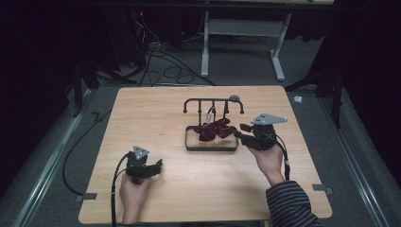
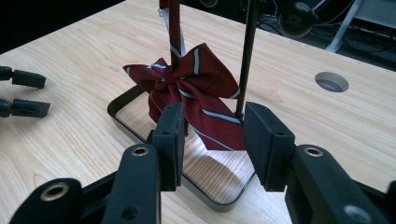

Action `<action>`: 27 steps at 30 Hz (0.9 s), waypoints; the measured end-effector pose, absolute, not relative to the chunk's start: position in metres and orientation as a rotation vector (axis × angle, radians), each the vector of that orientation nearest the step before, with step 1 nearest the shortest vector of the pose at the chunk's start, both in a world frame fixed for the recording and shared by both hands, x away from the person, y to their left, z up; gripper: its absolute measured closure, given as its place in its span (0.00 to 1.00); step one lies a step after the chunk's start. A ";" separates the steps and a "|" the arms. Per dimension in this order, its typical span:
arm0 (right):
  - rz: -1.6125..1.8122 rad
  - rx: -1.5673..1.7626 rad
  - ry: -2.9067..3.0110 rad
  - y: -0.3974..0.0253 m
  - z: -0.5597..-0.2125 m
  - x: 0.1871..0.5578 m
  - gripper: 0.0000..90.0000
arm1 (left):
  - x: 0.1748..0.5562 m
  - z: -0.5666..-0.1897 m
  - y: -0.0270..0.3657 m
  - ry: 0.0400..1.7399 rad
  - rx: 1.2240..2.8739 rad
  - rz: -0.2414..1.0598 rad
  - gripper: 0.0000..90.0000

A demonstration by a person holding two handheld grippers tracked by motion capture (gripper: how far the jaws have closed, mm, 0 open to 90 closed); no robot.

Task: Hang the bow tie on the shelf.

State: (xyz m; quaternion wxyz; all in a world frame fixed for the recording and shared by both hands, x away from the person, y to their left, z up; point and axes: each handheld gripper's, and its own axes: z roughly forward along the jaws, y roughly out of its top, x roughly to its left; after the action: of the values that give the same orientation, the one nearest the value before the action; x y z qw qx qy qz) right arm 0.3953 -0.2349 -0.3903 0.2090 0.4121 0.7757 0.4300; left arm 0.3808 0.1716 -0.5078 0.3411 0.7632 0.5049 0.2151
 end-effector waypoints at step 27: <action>1.216 1.184 2.148 -0.248 -0.409 0.376 0.67 | 0.381 -0.508 0.172 1.314 1.986 0.560 0.27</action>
State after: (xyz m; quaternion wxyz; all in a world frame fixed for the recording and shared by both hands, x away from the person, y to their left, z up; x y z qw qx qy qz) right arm 0.3761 -0.2485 -0.4088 0.2006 0.4238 0.7686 0.4352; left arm 0.3807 0.1715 -0.5078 0.3410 0.7632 0.5049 0.2151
